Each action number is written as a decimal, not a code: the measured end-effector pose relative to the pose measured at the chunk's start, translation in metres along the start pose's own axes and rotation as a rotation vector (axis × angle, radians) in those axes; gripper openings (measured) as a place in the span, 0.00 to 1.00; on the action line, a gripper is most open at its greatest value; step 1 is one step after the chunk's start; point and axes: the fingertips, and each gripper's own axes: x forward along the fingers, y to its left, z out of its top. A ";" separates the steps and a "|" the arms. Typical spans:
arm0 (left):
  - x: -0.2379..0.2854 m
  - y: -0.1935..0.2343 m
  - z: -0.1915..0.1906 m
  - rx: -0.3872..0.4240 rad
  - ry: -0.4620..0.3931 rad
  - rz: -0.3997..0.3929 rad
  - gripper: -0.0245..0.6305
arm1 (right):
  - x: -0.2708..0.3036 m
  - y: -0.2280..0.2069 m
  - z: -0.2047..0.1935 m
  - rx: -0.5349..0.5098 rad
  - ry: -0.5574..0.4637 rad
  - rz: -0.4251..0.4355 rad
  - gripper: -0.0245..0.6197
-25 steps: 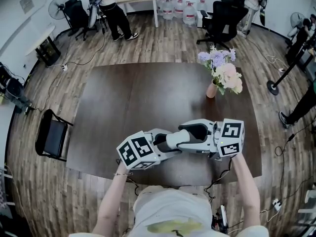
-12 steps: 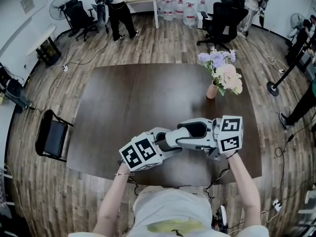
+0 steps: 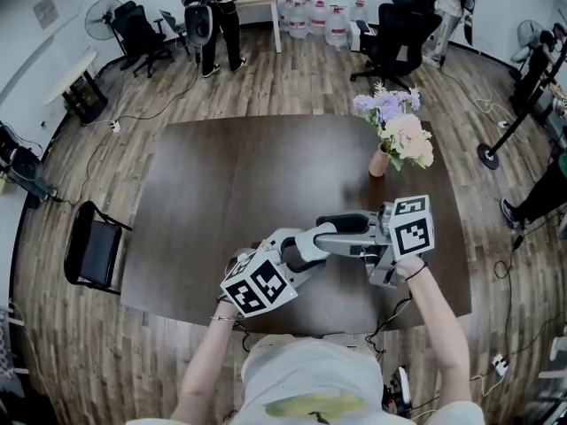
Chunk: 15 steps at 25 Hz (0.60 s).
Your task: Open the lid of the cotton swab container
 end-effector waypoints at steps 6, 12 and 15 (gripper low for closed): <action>0.004 0.001 -0.005 0.033 0.008 0.042 0.36 | 0.002 -0.005 -0.001 0.046 -0.001 0.001 0.42; 0.003 0.002 -0.007 -0.006 -0.019 0.037 0.36 | 0.003 -0.007 0.000 0.063 -0.021 0.014 0.42; 0.002 0.004 -0.009 -0.038 -0.027 0.037 0.36 | 0.003 -0.008 0.001 0.033 -0.038 0.006 0.42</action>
